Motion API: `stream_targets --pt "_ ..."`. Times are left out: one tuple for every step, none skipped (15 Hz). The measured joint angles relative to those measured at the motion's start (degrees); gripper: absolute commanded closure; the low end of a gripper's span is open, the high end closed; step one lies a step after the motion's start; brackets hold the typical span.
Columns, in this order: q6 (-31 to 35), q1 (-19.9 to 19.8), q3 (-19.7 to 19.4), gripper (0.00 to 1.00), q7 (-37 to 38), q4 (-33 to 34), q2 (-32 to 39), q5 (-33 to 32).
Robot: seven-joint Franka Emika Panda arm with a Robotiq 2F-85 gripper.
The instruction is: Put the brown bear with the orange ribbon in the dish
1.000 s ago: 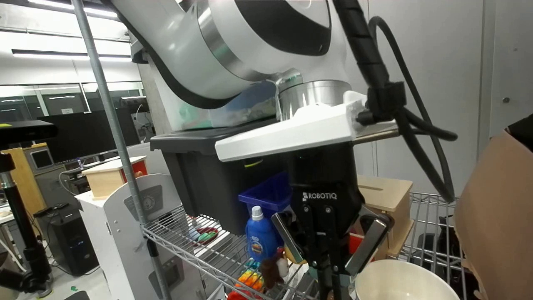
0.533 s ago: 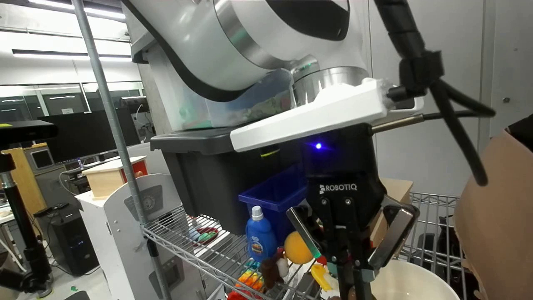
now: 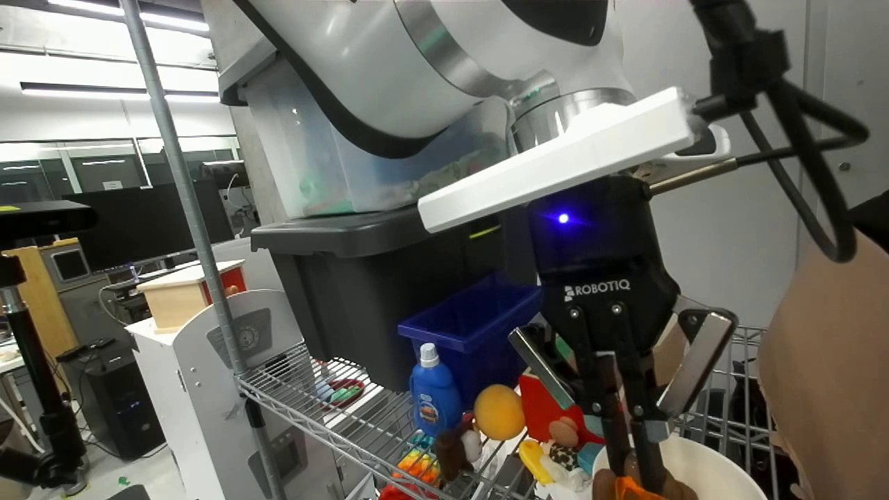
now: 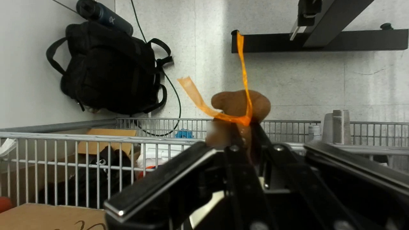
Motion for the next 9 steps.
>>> stream_targets --pt "0.0 0.0 -0.2 0.97 0.0 0.5 0.3 -0.6" --pt "0.0 0.0 -0.3 0.97 0.0 0.9 0.5 -1.2" --pt "0.0 -0.1 -0.3 0.97 0.0 1.5 0.9 -1.5" --pt "0.0 -0.3 -0.3 0.97 -0.2 2.0 1.3 -1.6" --pt "0.0 -0.4 -0.3 0.97 -0.3 2.5 1.7 -1.7" --pt "0.0 -0.5 -0.3 0.97 -0.5 3.1 2.2 -1.7" --pt "0.0 -0.5 -0.3 0.97 -0.7 3.6 2.7 -1.7" --pt "0.0 -0.6 -0.3 0.97 -0.8 4.2 3.1 -1.7" --pt "0.0 -0.6 -0.3 0.97 -1.0 4.7 3.4 -1.7"
